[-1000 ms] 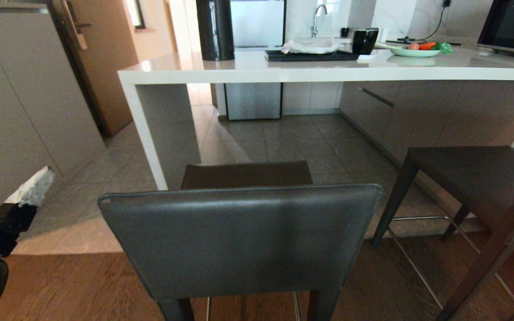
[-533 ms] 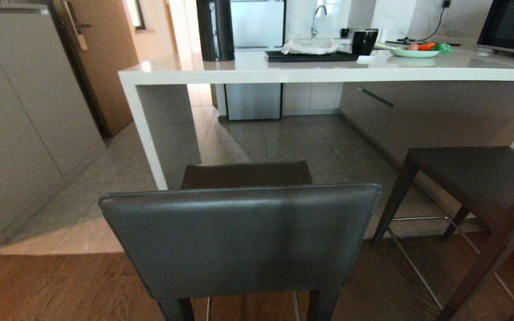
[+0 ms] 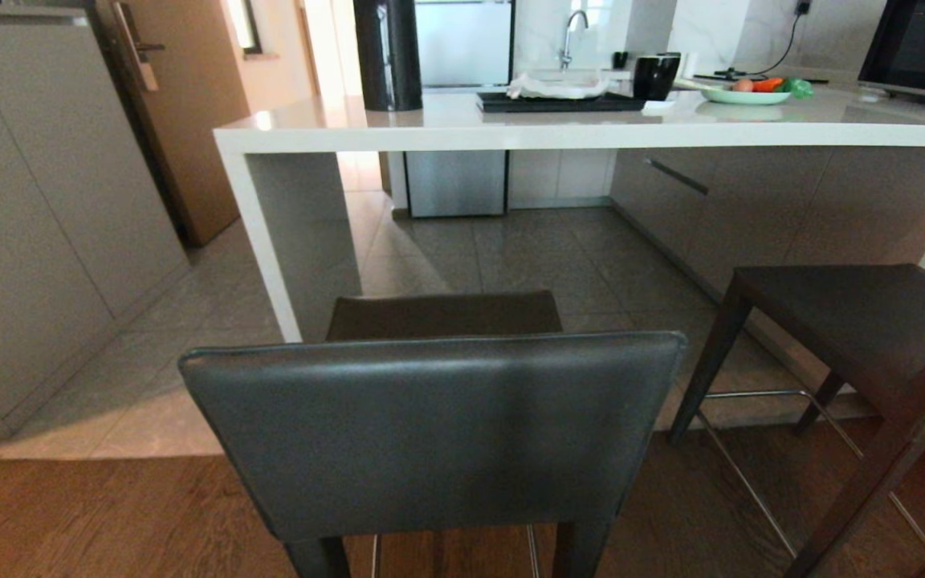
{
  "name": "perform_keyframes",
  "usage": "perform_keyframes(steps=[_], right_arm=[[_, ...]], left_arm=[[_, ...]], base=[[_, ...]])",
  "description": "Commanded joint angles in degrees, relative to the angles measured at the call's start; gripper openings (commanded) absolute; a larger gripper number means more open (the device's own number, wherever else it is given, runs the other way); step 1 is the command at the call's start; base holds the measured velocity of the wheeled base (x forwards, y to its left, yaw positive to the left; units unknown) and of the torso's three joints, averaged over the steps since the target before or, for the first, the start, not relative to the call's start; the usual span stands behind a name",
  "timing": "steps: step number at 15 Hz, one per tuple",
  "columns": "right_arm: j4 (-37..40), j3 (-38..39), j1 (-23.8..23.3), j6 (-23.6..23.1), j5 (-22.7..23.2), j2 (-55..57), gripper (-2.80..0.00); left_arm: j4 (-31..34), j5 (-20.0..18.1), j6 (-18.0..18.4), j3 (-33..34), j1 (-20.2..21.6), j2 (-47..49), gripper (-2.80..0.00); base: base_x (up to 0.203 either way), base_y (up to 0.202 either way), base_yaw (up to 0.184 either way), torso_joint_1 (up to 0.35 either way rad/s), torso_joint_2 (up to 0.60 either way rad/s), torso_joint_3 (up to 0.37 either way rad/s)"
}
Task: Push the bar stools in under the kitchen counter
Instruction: Push the gray chair back under the dining table
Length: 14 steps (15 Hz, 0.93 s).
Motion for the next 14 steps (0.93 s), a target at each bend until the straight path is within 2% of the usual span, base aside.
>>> perform_keyframes(steps=[1, 3, 5, 7, 8, 9, 11, 13, 14], right_arm=[[2.6, -1.13, 1.95, 0.11, 1.38, -3.29, 0.0], [5.03, -0.48, 4.29, -0.11, 3.6, -6.88, 0.0], [9.55, -0.13, 5.78, -0.66, 3.9, -10.53, 0.0], [16.21, 1.54, 6.63, -2.75, 3.57, -15.75, 0.0], [19.6, 2.69, 6.77, -3.96, 2.1, -18.51, 0.0], [22.85, 4.85, 6.85, -5.95, -1.5, -20.96, 0.0], [24.59, 11.04, 6.91, -10.18, -13.13, -21.89, 0.0], [27.99, 12.05, 6.93, -11.3, -21.25, -21.99, 0.0], [29.47, 12.22, 6.93, -11.52, -25.27, -22.0, 0.0]], left_arm=[[-0.16, -0.23, -0.02, 1.01, 0.08, -1.32, 0.0], [0.07, -3.06, -0.02, 2.81, 0.08, -2.8, 0.0], [3.91, -3.43, 0.28, 4.47, 0.16, -5.68, 0.0], [10.81, -1.78, 0.53, 5.26, 0.25, -9.34, 0.0], [11.31, 1.36, 0.57, 6.19, 0.32, -9.39, 0.0], [11.27, 3.03, 0.73, 7.43, 0.34, -9.39, 0.0], [11.88, 4.78, 0.68, 8.39, 0.35, -9.39, 0.0], [13.07, 5.95, 0.53, 8.43, 0.35, -9.39, 0.0], [15.05, 7.85, 0.45, 8.4, 0.35, -9.39, 0.0]], base=[[0.0, 0.0, 0.0, 0.0, 0.0, 0.0], [0.0, 0.0, 0.0, 0.0, 0.0, 0.0], [0.0, 0.0, 0.0, 0.0, 0.0, 0.0], [0.0, 0.0, 0.0, 0.0, 0.0, 0.0], [0.0, 0.0, 0.0, 0.0, 0.0, 0.0], [0.0, 0.0, 0.0, 0.0, 0.0, 0.0], [0.0, 0.0, 0.0, 0.0, 0.0, 0.0], [0.0, 0.0, 0.0, 0.0, 0.0, 0.0], [0.0, 0.0, 0.0, 0.0, 0.0, 0.0]])
